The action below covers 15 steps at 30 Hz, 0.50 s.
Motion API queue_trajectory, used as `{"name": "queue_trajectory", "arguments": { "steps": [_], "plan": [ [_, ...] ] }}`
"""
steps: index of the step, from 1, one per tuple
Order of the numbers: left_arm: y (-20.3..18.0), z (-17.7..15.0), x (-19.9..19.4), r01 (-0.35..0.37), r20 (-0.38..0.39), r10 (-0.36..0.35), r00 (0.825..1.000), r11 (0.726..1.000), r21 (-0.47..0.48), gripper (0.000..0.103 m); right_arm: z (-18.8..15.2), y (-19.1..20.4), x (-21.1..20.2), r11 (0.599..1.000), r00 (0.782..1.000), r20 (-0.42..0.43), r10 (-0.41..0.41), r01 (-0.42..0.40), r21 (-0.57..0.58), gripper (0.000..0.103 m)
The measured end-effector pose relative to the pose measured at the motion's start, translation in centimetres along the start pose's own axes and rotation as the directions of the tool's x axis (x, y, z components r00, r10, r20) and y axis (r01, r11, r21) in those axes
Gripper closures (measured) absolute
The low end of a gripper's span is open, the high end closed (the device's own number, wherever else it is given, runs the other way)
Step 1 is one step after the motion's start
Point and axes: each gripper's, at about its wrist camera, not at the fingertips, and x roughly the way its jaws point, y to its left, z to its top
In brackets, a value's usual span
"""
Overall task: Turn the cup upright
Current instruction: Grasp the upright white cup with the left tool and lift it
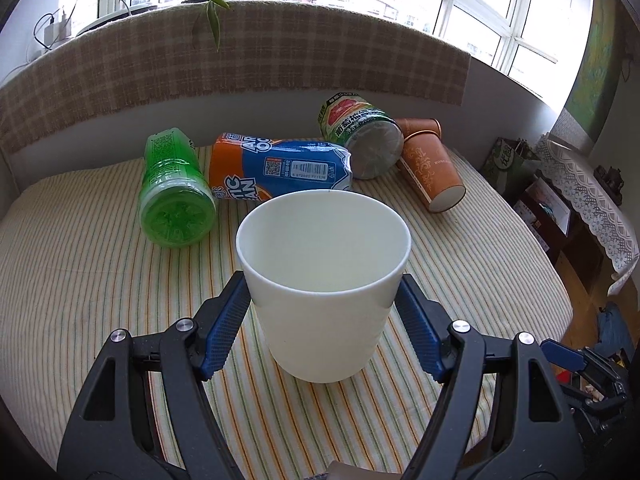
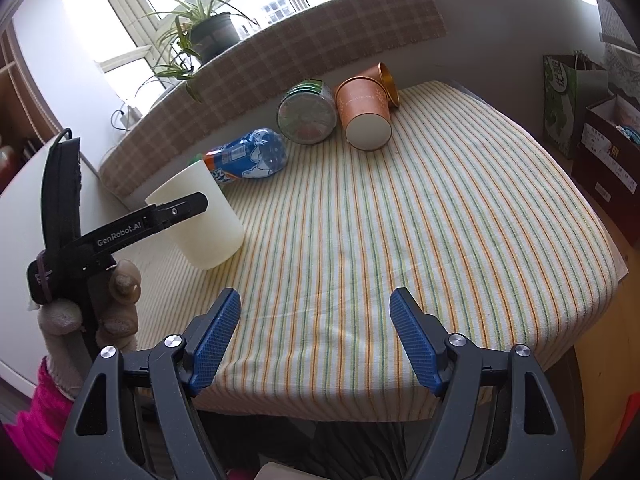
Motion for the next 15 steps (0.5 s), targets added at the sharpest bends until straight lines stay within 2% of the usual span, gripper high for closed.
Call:
{"name": "queue_trajectory", "arguments": {
  "steps": [15],
  "plan": [
    [-0.23,-1.07,-0.82,0.025,-0.014,-0.025,1.0,1.0,-0.003,0.027,0.02,0.5,0.0,1.0,1.0,0.001,0.005,-0.005,-0.011,0.026]
  ]
}}
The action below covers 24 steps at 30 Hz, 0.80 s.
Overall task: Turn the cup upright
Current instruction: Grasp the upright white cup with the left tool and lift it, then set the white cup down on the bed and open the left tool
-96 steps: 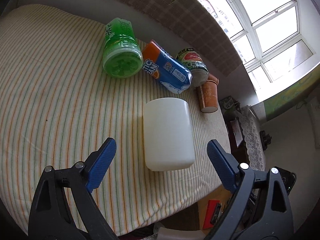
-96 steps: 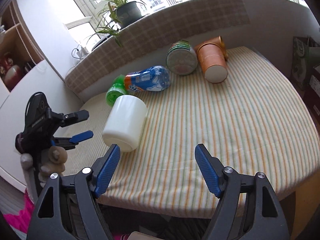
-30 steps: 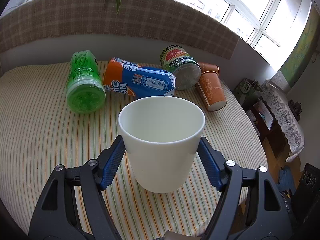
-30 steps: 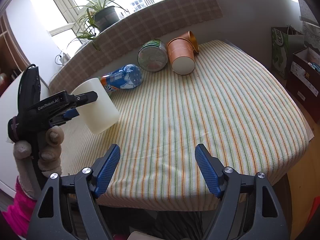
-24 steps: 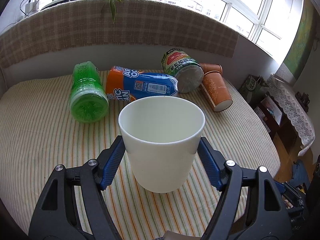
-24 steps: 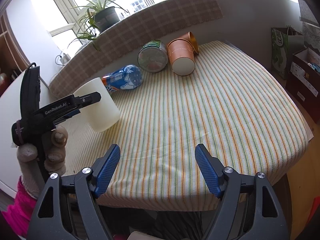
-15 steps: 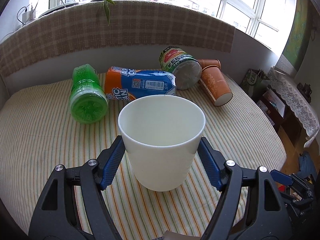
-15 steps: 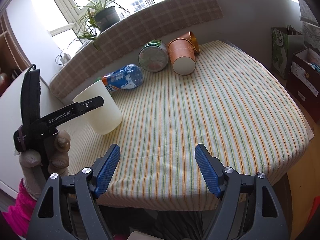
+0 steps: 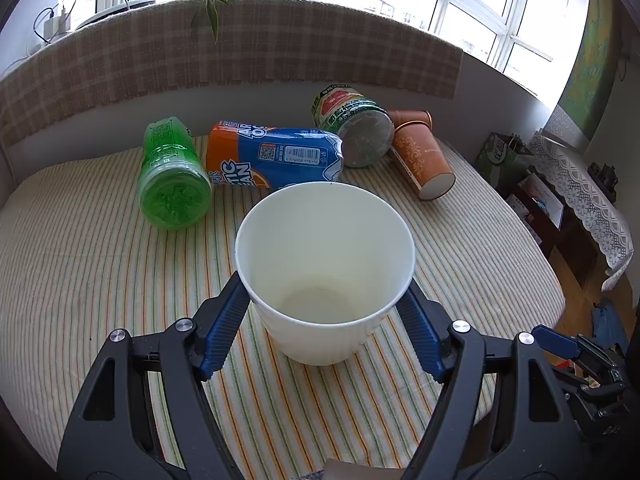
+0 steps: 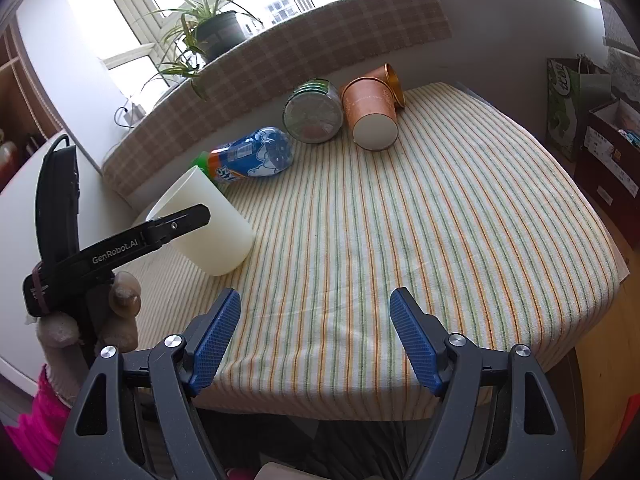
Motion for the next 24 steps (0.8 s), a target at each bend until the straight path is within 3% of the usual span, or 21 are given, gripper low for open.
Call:
{"name": "queue_trajectory", "arguments": {
  "steps": [10,17,24],
  "plan": [
    [-0.1,-0.2,0.0,0.046,-0.025,-0.046,0.999,0.999,-0.022,0.024,-0.1,0.2,-0.1,1.0,1.0,0.0,0.004,-0.004,-0.005,0.026],
    [0.2,-1.1,-0.3,0.066,-0.038,-0.068,0.997,0.997,-0.033,0.015,-0.1,0.7,-0.3,1.0,1.0,0.009,0.006,-0.006,-0.025,0.026],
    [1.1,-3.4,-2.3,0.033,-0.012,-0.033,0.999,0.999,-0.039,0.015,0.5,2.0,-0.7,0.996,0.998,0.064,-0.007,0.013,-0.088,0.026]
  ]
}}
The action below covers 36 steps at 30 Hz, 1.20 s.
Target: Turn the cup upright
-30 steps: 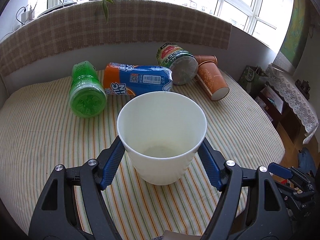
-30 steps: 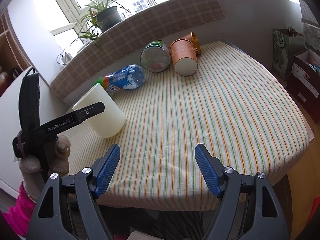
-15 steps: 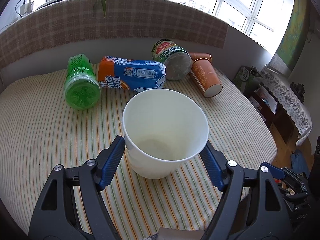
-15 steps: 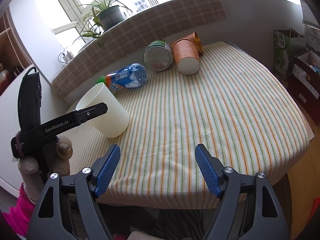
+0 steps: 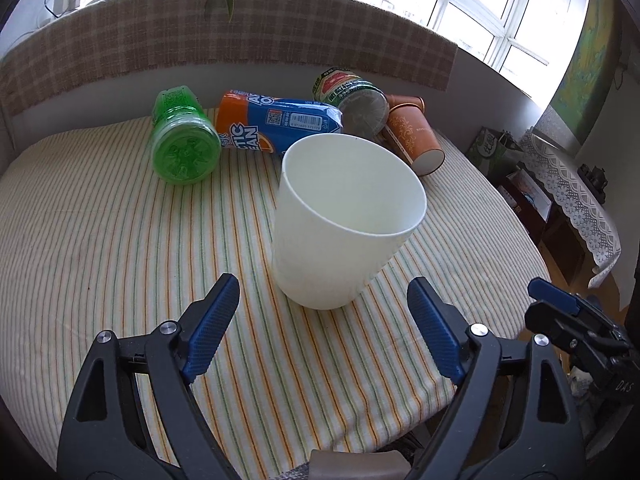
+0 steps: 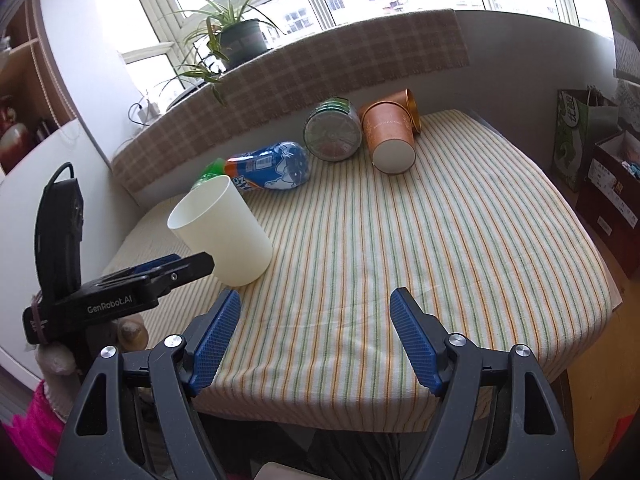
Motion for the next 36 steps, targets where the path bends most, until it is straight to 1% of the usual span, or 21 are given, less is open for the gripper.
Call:
{"name": "queue_trajectory", "arguments": {
  "steps": [3,5,6,8,10,11,12,15,17,19,21,25,36],
  "plan": [
    [0.5,-0.8,-2.0,-0.044,0.072,0.045,0.996,0.999,-0.01,0.015,0.6,1.3,-0.1,0.998,0.999,0.046,-0.026,0.029,-0.056,0.026],
    [0.5,-1.2,-3.9,-0.085,0.144,0.086,0.986,0.996,-0.013,0.015,1.0,2.3,-0.3,0.993,0.995,0.087,-0.045,0.054,-0.101,0.026],
    [0.5,-1.3,-4.8,-0.108,0.183,0.108,0.977,0.994,-0.013,0.015,1.2,2.8,-0.4,0.99,0.992,0.11,-0.055,0.068,-0.121,0.026],
    [0.2,-1.5,-6.7,-0.157,0.263,0.157,0.952,0.987,-0.019,0.015,1.4,3.6,-0.7,0.983,0.985,0.156,-0.075,0.099,-0.154,0.026],
    [0.0,-1.7,-8.5,-0.199,0.335,0.197,0.921,0.98,-0.03,0.014,1.5,4.4,-1.0,0.975,0.975,0.205,-0.092,0.129,-0.178,0.024],
    [0.0,-1.9,-9.3,-0.213,0.365,0.212,0.907,0.976,-0.038,0.01,1.5,4.7,-1.2,0.971,0.968,0.229,-0.098,0.143,-0.189,0.021],
    [0.0,-1.9,-9.9,-0.224,0.391,0.224,0.893,0.974,-0.047,0.006,1.5,5.0,-1.3,0.967,0.962,0.253,-0.105,0.158,-0.199,0.021],
    [0.2,-2.0,-11.7,-0.254,0.454,0.262,0.852,0.964,-0.079,0.001,1.6,5.8,-1.5,0.957,0.945,0.302,-0.129,0.199,-0.212,0.021],
    [0.3,-2.0,-12.5,-0.278,0.486,0.29,0.824,0.956,-0.099,0.001,1.8,5.9,-1.6,0.956,0.937,0.322,-0.134,0.207,-0.206,0.02],
    [0.4,-2.0,-13.1,-0.293,0.504,0.308,0.807,0.95,-0.111,0.0,1.9,6.0,-1.7,0.958,0.93,0.339,-0.139,0.213,-0.19,0.019],
    [0.4,-2.0,-13.5,-0.297,0.508,0.313,0.802,0.948,-0.116,0.0,2.0,5.9,-1.8,0.961,0.926,0.35,-0.141,0.213,-0.179,0.018],
    [0.3,-2.1,-13.8,-0.313,0.513,0.326,0.794,0.943,-0.115,0.0,2.1,6.1,-1.8,0.961,0.925,0.354,-0.141,0.214,-0.176,0.017],
    [-0.3,-2.2,-13.7,-0.325,0.509,0.33,0.795,0.94,-0.102,0.0,2.0,6.0,-1.8,0.963,0.926,0.348,-0.148,0.214,-0.161,0.017]
  ]
}}
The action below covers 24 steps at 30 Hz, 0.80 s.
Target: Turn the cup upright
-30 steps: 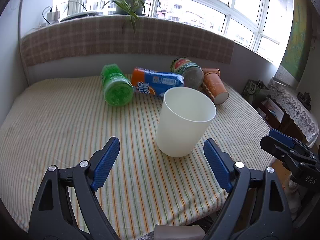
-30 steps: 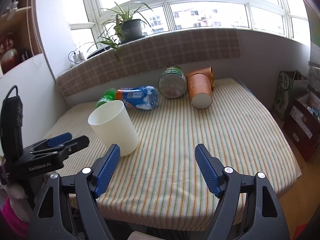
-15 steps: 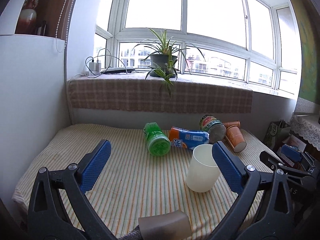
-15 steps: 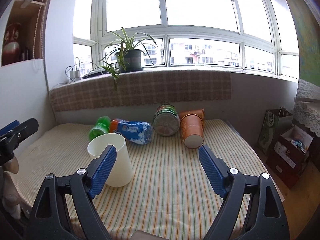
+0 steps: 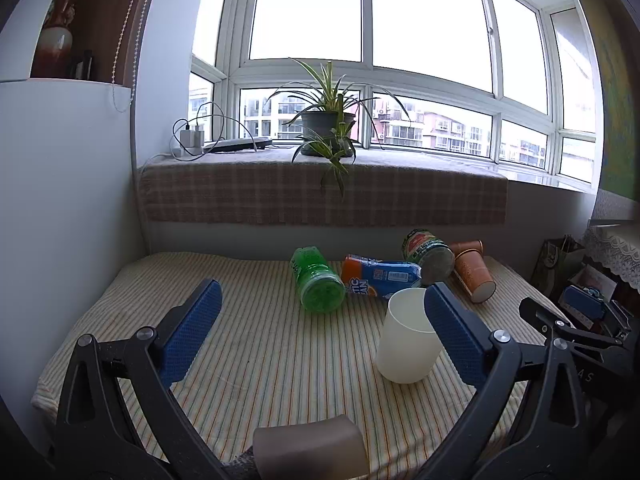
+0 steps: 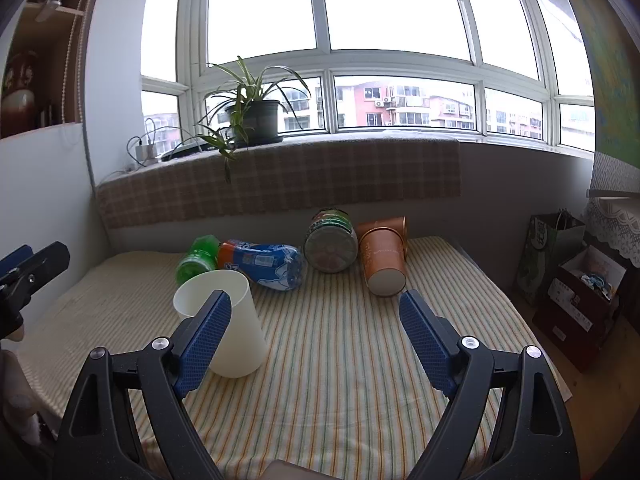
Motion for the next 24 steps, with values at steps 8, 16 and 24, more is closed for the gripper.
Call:
{"name": "queue_trajectory", "arguments": {
  "steps": [8,16,24],
  "plan": [
    [0.12,0.04,0.19,-0.01,-0.009,0.01,1.0,1.0,-0.004,0.0,-0.05,-0.1,0.14,1.0,1.0,-0.011,0.007,-0.007,0.003,0.017],
    [0.1,0.07,0.2,-0.011,-0.007,0.011,1.0,1.0,-0.006,0.0,-0.1,-0.32,0.38,1.0,1.0,-0.023,0.009,-0.009,0.014,0.017],
    [0.14,0.14,0.25,-0.013,-0.008,0.013,1.0,1.0,-0.006,0.0,0.06,-0.17,0.67,1.0,1.0,-0.027,0.003,-0.003,0.0,0.017]
  ]
}}
